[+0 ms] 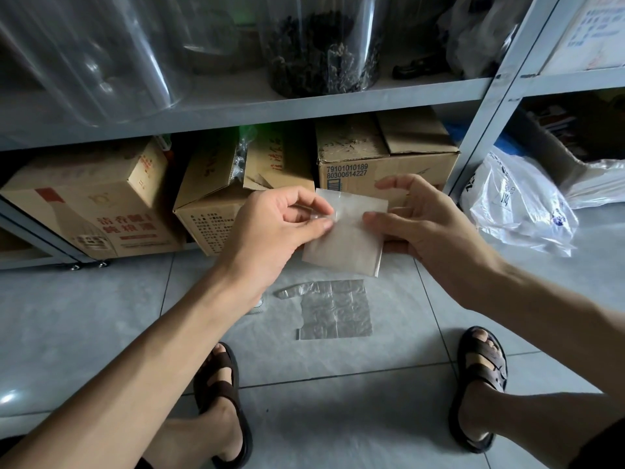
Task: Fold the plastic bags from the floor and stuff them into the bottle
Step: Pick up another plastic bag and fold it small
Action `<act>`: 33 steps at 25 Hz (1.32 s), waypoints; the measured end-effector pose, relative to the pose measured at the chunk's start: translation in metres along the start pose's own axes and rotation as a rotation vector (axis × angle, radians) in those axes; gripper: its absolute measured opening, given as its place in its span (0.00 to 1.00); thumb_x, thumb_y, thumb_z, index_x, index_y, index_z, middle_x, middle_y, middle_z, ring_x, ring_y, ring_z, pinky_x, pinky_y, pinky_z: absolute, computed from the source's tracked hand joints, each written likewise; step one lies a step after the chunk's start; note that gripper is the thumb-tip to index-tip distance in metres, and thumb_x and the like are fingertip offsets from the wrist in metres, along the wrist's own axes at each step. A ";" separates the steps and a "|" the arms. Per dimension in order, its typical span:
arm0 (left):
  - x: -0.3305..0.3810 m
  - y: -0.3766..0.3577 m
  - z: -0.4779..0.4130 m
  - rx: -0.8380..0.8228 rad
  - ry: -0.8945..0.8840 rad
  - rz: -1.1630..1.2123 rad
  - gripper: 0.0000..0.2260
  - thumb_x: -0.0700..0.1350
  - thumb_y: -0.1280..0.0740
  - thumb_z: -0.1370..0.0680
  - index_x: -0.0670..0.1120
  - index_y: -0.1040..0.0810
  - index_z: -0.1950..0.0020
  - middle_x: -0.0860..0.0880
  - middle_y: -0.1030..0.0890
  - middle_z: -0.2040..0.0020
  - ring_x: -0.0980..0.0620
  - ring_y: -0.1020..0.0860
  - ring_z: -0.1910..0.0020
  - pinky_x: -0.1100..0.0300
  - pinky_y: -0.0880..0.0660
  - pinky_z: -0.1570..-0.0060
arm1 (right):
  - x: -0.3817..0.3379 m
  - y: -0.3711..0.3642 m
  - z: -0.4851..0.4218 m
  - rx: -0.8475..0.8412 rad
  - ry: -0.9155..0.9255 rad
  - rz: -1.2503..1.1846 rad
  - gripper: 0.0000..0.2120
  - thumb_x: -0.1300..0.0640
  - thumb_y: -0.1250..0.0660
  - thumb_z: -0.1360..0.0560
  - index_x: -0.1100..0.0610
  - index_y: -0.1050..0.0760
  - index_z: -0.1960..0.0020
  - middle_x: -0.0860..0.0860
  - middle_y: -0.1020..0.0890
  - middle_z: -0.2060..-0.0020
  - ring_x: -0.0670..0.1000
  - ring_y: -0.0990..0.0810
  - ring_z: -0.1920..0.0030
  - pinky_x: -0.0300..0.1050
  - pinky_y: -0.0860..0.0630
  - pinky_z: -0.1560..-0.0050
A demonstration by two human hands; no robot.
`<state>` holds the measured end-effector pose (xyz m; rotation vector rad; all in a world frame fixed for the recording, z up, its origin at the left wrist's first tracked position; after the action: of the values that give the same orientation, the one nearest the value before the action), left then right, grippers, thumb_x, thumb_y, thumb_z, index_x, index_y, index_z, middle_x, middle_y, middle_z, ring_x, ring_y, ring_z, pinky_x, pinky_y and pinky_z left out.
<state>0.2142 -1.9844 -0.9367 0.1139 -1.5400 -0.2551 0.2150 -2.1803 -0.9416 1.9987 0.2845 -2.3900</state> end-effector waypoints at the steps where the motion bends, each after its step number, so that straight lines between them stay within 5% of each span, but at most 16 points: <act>1: 0.000 0.001 -0.001 0.023 -0.011 0.003 0.06 0.35 0.26 0.26 0.46 0.17 0.55 0.47 0.14 0.60 0.55 0.18 0.59 0.58 0.24 0.51 | 0.001 -0.001 0.002 -0.007 0.024 0.014 0.23 0.63 0.26 0.30 0.55 0.28 0.37 0.58 0.17 0.61 0.54 0.15 0.58 0.48 0.19 0.56; 5: 0.001 0.002 -0.001 0.073 -0.060 0.027 0.07 0.35 0.26 0.26 0.47 0.17 0.57 0.48 0.14 0.60 0.56 0.18 0.58 0.64 0.24 0.53 | 0.004 -0.009 0.007 -0.030 0.161 0.105 0.23 0.67 0.27 0.28 0.52 0.31 0.39 0.60 0.16 0.62 0.58 0.16 0.61 0.56 0.20 0.56; 8: 0.002 0.003 -0.002 0.084 -0.080 0.048 0.08 0.34 0.27 0.26 0.47 0.16 0.57 0.51 0.14 0.60 0.57 0.17 0.58 0.66 0.24 0.54 | 0.004 -0.009 0.007 0.024 0.225 0.239 0.16 0.65 0.26 0.28 0.52 0.25 0.46 0.57 0.23 0.71 0.55 0.29 0.70 0.46 0.33 0.67; 10: 0.002 0.002 0.000 0.072 -0.080 0.054 0.07 0.34 0.27 0.26 0.46 0.15 0.56 0.50 0.14 0.60 0.56 0.17 0.58 0.66 0.23 0.55 | 0.004 -0.007 0.006 0.041 0.232 0.290 0.10 0.63 0.25 0.27 0.53 0.22 0.49 0.64 0.28 0.69 0.53 0.35 0.68 0.42 0.38 0.66; 13: 0.004 0.004 0.001 0.054 -0.081 0.048 0.07 0.34 0.26 0.27 0.45 0.15 0.54 0.48 0.13 0.59 0.55 0.16 0.58 0.65 0.22 0.57 | 0.004 -0.007 0.005 0.059 0.246 0.277 0.08 0.63 0.25 0.27 0.53 0.19 0.51 0.66 0.25 0.65 0.52 0.29 0.64 0.44 0.34 0.60; 18: 0.003 0.005 0.001 0.071 -0.066 0.061 0.09 0.33 0.24 0.29 0.46 0.15 0.54 0.47 0.13 0.59 0.53 0.16 0.57 0.62 0.21 0.55 | 0.005 -0.006 0.004 0.089 0.259 0.259 0.08 0.64 0.25 0.28 0.56 0.18 0.51 0.50 0.19 0.68 0.45 0.23 0.64 0.34 0.28 0.60; 33: 0.004 0.006 0.000 0.133 -0.106 0.020 0.07 0.35 0.23 0.29 0.47 0.13 0.57 0.49 0.13 0.60 0.52 0.16 0.60 0.53 0.18 0.51 | 0.002 -0.006 0.003 0.142 0.248 0.254 0.08 0.65 0.24 0.30 0.54 0.16 0.55 0.49 0.14 0.65 0.43 0.18 0.64 0.33 0.25 0.61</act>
<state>0.2145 -1.9795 -0.9313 0.1925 -1.6626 -0.1446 0.2104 -2.1744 -0.9421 2.2379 -0.1351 -2.0659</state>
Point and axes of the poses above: each hand's wrist, its own z-axis away from the middle knuckle, its own y-axis out of the back of the hand, x = y × z, the point moved 2 cm from there along -z, towards the middle knuckle
